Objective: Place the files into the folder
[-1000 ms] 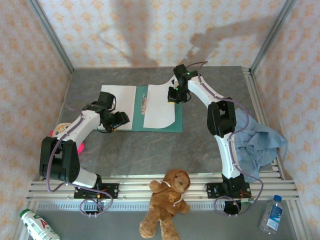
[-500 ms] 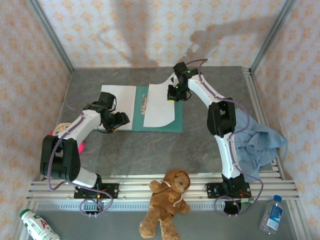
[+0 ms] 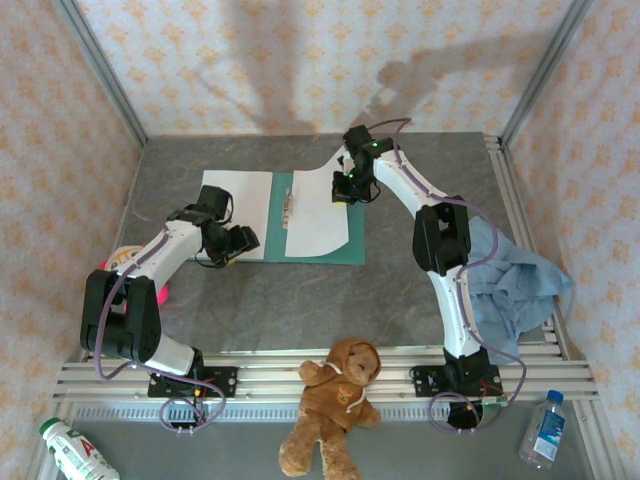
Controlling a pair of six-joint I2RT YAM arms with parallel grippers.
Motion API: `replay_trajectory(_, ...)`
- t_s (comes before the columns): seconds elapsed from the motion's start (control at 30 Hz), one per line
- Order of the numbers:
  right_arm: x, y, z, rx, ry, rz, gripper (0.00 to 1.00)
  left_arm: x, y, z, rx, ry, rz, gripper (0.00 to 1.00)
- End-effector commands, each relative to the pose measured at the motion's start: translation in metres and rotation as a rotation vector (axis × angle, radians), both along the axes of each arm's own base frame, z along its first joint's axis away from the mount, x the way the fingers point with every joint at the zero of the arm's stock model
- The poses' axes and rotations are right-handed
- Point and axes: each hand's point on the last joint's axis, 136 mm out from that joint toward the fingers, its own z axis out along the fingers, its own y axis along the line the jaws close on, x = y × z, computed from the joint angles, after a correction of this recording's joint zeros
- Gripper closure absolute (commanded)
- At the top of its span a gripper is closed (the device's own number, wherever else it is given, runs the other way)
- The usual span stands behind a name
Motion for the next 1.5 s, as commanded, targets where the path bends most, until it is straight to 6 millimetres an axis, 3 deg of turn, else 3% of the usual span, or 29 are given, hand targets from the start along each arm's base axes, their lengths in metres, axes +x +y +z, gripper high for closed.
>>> replay_trajectory(0.0,-0.009,-0.003,-0.010,-0.038,0.029,0.025,1.00,-0.003,0.003,-0.005,0.006,0.008,-0.008,0.34)
replay_trajectory(0.9,-0.011,-0.003,-0.024,-0.044,0.057,-0.015,0.98,-0.005,0.002,-0.008,0.003,0.020,-0.012,0.34)
replay_trajectory(1.0,-0.011,-0.002,-0.024,-0.039,0.056,-0.017,0.92,-0.005,0.002,-0.008,0.002,0.021,-0.011,0.34)
replay_trajectory(1.17,-0.009,-0.003,-0.022,-0.045,0.047,-0.013,0.74,-0.005,0.003,-0.007,0.003,0.019,-0.009,0.34)
replay_trajectory(1.47,-0.006,-0.004,-0.020,-0.050,0.040,-0.011,0.59,-0.006,0.003,-0.006,0.003,0.018,-0.013,0.34)
